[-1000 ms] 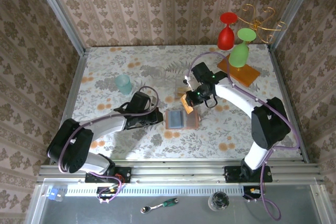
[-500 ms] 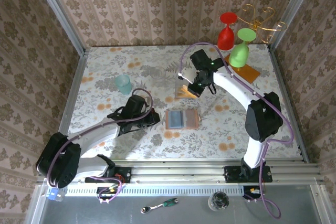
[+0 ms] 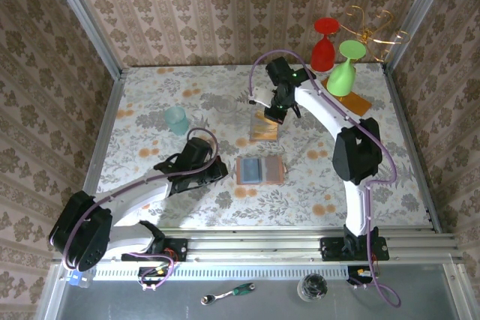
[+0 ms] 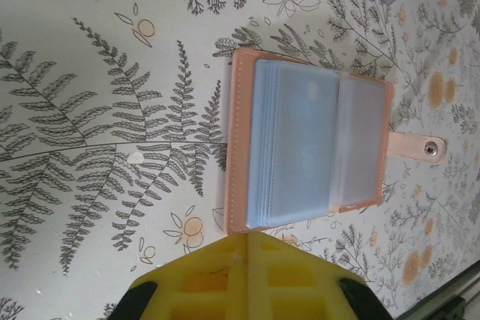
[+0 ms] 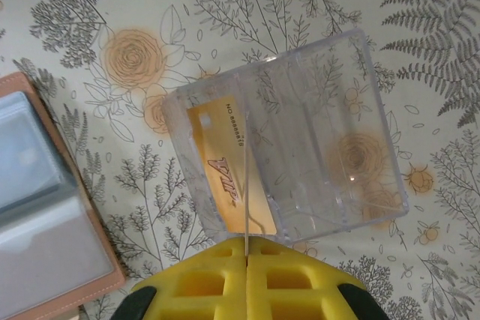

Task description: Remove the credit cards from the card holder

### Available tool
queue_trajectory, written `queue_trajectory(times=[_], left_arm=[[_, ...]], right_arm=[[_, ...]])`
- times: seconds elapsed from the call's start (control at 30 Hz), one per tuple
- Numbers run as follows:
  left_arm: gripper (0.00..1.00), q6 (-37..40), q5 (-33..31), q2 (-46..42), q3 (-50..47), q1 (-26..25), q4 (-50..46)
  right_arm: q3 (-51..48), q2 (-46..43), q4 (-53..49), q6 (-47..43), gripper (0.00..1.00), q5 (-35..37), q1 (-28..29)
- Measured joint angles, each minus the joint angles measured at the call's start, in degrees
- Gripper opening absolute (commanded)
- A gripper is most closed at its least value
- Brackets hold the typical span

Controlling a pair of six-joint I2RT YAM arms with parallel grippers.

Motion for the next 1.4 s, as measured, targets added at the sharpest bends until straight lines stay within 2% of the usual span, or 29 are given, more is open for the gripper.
queue_trajectory(times=[0.5,0.73,1.0,1.2,1.4], left_arm=[[0.02,0.04,-1.64,1.64,4.37,0.00,-3.56],[0.02,0.04,-1.62,3.39,5.68,0.02,-3.69],[0.02,0.09,-1.60,4.92,7.08,0.07,-3.56],[0.02,0.22,-1.57,5.05,7.19,0.09,-3.50],[0.02,0.28,-1.05,6.43,7.19,0.17,-2.21]], right_arm=[[3.78,6.01,-2.05,-3.48,0.05,-1.73,-0.72],[3.82,6.12,-2.73,-4.24,0.15,-1.73,-0.74],[3.82,6.12,-3.04,-3.85,0.18,-1.73,-0.72],[1.09,3.69,-1.36,-0.44,0.18,-1.75,-0.72],[-5.73,-2.78,3.76,6.95,0.20,-1.88,-0.31]])
